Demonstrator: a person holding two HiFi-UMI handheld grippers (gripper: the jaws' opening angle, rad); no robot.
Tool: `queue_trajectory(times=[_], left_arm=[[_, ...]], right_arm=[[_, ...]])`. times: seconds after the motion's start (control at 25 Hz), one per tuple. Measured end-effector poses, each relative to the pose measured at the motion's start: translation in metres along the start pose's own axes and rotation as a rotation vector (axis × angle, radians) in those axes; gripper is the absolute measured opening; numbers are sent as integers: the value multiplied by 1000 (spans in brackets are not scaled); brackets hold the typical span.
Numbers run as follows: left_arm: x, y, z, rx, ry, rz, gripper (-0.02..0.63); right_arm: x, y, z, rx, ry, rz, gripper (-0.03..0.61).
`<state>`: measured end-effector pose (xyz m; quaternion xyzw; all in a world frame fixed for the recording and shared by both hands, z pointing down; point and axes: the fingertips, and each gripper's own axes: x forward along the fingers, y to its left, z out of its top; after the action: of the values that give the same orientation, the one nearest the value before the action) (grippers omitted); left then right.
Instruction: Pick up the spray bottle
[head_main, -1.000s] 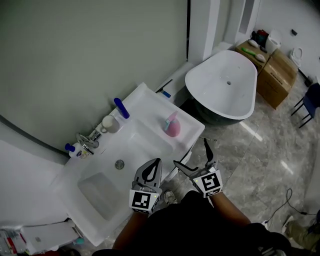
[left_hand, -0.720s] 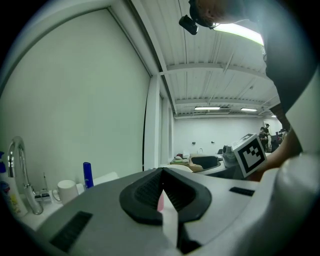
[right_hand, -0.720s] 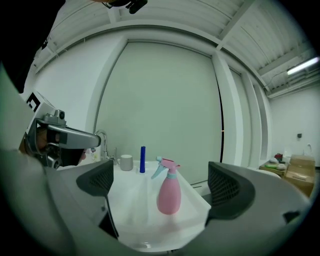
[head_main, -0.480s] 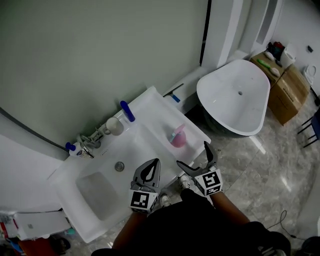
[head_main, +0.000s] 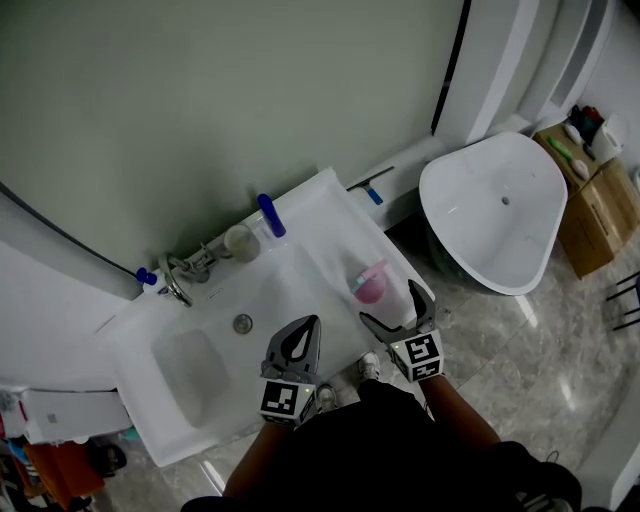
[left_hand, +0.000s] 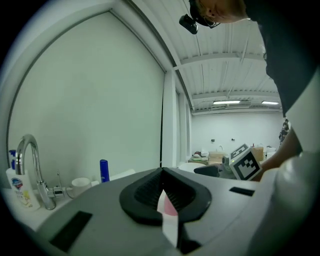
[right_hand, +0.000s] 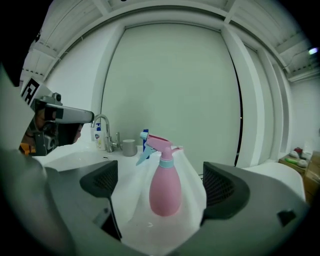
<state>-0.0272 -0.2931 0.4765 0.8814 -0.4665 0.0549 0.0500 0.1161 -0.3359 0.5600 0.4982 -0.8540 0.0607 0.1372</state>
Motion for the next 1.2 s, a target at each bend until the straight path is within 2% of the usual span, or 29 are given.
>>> queue_trajectory(times=[0.2, 0.32, 0.64, 0.88, 1.2], left_arm=[[4, 14, -2, -12, 12, 39, -5], [5, 17, -3, -18, 14, 46, -5], [2, 29, -9, -30, 39, 82, -5], [3, 35, -5, -36, 28, 90, -5], [-1, 42, -2, -29, 10, 119, -5]], right_arm=[[18, -5, -7, 6, 13, 5, 430], [24, -8, -11, 23, 18, 9, 416], [37, -8, -10, 38, 46, 33, 322], [48, -13, -11, 7, 29, 15, 259], [52, -11, -8, -16, 29, 15, 221]])
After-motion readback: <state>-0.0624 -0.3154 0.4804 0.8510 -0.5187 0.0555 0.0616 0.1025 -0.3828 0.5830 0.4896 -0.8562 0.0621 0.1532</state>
